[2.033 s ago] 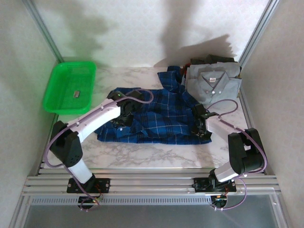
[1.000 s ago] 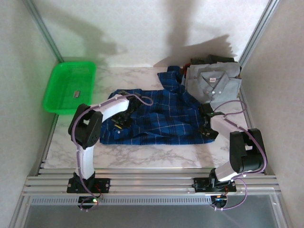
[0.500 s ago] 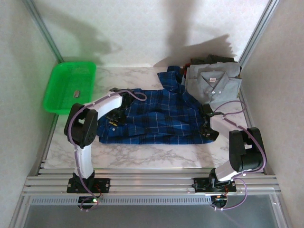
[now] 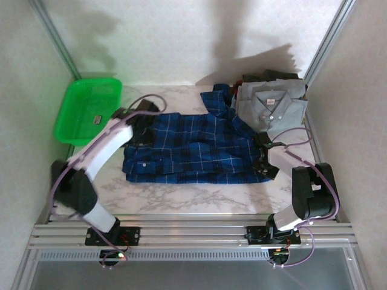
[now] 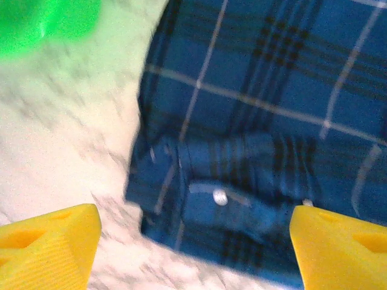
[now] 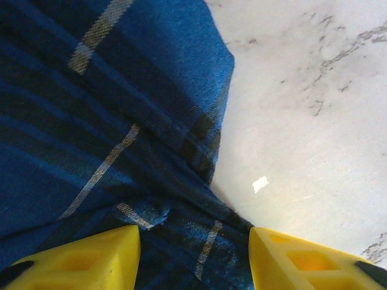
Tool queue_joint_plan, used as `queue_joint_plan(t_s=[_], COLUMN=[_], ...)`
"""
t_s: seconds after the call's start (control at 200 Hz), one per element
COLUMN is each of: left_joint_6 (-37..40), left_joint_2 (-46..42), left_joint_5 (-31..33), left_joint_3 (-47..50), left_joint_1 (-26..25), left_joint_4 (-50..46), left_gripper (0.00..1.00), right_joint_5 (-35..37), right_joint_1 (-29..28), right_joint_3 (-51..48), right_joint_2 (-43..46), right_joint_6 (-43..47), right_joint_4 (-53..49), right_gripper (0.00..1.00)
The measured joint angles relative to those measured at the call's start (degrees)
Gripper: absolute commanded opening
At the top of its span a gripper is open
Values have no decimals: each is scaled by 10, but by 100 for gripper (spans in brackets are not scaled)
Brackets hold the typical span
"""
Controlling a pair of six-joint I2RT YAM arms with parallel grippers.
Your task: Fold and stack the long sleeve shirts
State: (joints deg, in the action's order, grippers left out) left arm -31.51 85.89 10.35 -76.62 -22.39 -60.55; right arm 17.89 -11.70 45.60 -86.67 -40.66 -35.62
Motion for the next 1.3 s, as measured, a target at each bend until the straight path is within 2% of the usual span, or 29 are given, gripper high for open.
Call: queue_joint_plan(t_s=[0.08, 0.15, 0.265, 0.37, 0.711, 1.131, 1.221, 1.301], left_joint_6=[-71, -124, -197, -244, -311, -318, -318, -317], left_joint_2=[-95, -142, -161, -169, -167, -110, -106, -106], left_joint_5=[-64, -111, -164, -184, -180, -176, -176, -176], left_joint_3=[105, 186, 281, 331, 384, 388, 388, 388], left_joint_1=[0, 2, 7, 20, 49, 75, 75, 75], left_joint_4=[54, 102, 173, 216, 296, 364, 363, 363], left_gripper=[75, 73, 62, 54, 50, 49, 51, 58], right_joint_5=[-6, -13, -16, -19, -30, -31, -31, -31], right_joint_1=[0, 0, 0, 0, 0, 0, 0, 0], right_joint_3=[5, 6, 6, 6, 8, 16, 19, 21], right_joint_2=[1, 1, 1, 1, -7, -21, -23, -24], right_joint_6=[6, 10, 17, 25, 38, 50, 54, 56], right_joint_4=[0, 1, 1, 3, 5, 11, 11, 11], right_gripper=[53, 53, 56, 56, 56, 56, 56, 57])
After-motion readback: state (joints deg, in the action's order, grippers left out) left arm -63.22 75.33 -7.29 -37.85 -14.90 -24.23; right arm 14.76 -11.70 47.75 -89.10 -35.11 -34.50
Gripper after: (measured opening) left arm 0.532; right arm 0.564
